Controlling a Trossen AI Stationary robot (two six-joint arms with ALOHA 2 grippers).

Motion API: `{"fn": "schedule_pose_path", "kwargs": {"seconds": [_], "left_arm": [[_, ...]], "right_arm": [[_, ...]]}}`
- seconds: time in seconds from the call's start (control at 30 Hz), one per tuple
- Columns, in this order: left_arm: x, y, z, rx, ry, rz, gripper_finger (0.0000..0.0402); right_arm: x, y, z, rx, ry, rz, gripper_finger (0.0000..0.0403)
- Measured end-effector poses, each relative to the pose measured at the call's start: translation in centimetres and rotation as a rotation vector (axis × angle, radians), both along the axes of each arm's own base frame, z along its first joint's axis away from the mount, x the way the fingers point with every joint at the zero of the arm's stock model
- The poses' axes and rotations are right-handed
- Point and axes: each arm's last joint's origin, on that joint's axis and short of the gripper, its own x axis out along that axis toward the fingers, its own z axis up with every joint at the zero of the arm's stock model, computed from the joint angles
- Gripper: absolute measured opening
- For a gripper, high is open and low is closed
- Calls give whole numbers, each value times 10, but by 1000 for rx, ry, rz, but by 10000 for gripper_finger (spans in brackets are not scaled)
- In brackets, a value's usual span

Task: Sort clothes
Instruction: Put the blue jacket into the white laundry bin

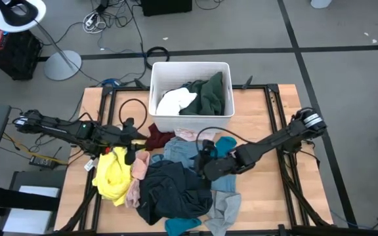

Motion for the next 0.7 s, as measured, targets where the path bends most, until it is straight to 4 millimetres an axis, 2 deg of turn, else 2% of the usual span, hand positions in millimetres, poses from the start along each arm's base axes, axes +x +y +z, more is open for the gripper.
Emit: {"fn": "schedule_pose_path", "kwargs": {"seconds": [0.23,0.53,0.7], "left_arm": [[0,-2,-1,-37,12,-64,156],[0,-3,-1,-49,13,-83,156],[0,-3,-1,-49,13,-82,156]], "right_arm": [[21,0,-5,60,37,68,183],[39,-4,-40,131,128,102,265],[54,-8,-60,171,125,136,293]]}}
